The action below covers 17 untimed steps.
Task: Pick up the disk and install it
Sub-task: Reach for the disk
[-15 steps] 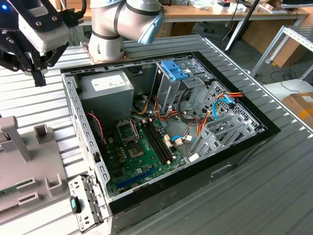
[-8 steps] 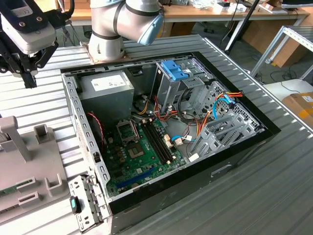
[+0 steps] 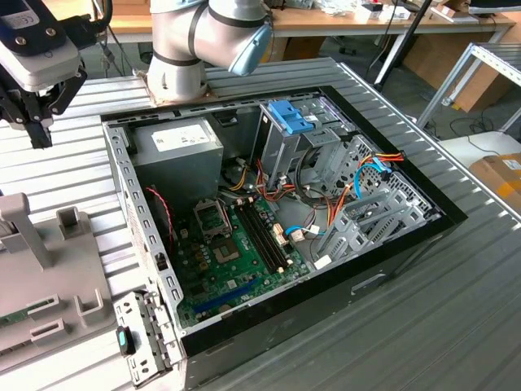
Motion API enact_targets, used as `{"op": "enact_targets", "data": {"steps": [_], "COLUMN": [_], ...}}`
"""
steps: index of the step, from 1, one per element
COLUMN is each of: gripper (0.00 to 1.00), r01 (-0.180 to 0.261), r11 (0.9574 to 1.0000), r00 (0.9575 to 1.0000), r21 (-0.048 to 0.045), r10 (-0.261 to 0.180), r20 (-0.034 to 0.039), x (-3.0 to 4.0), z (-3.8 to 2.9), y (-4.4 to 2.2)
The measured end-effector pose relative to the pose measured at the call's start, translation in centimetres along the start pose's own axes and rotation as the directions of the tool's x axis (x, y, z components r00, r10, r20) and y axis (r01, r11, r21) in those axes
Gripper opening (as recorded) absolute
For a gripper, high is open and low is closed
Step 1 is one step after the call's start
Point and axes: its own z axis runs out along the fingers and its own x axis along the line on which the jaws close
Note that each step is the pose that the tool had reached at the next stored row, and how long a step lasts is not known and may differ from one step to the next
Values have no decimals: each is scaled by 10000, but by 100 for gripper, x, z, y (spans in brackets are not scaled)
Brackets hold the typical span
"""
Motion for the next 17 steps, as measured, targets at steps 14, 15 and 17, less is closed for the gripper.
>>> {"op": "enact_targets", "data": {"steps": [14, 15, 17], "gripper": [11, 11, 11], "r01": [0, 0, 0], "r11": [10000, 10000, 10000], "r00": [10000, 10000, 10000], "r21": [0, 0, 0], "r10": [0, 0, 0], "r20": [0, 0, 0], "x": [194, 229, 319], "z": [-6, -6, -9], "y": [-15, -17, -24]}}
